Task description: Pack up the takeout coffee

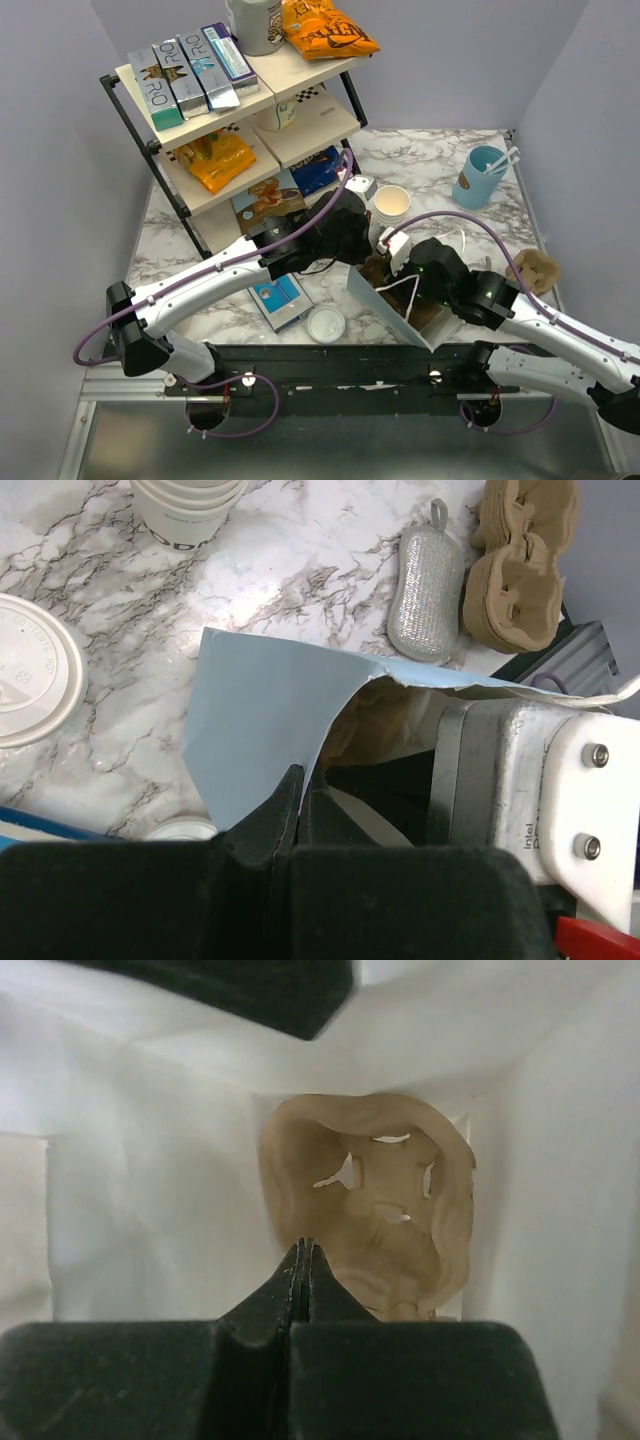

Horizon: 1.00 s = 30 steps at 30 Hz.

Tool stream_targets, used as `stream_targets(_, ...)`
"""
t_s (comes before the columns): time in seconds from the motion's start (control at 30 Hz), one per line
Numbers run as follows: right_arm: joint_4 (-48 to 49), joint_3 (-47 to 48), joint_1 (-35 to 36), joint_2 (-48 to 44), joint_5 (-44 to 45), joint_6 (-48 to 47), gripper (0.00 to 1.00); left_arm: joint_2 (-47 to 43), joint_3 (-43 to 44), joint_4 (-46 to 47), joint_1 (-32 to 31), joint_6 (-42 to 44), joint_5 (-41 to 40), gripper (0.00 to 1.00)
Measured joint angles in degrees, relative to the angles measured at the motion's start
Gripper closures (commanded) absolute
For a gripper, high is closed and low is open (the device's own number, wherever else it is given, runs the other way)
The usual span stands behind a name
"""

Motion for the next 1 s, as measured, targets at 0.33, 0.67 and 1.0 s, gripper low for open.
stream_targets(0.33,-6.47,2.69,1.03,3.06,3.04,7.04,0.99,-0.2,-1.84,1.36,2.82,-0.61,0.7,1.0)
stream_targets(0.67,-16.79,13.31,1.2,13.66,5.07,8.41,0.99,-0.68,-1.84,2.05,7.19,1.55,5.73,1.0)
stream_targets(1.0,-20.55,13.77,1.2,16.13,4.63,2.49,0.99,-1.81,-2.58,2.93,9.29,3.08,9.62,1.0)
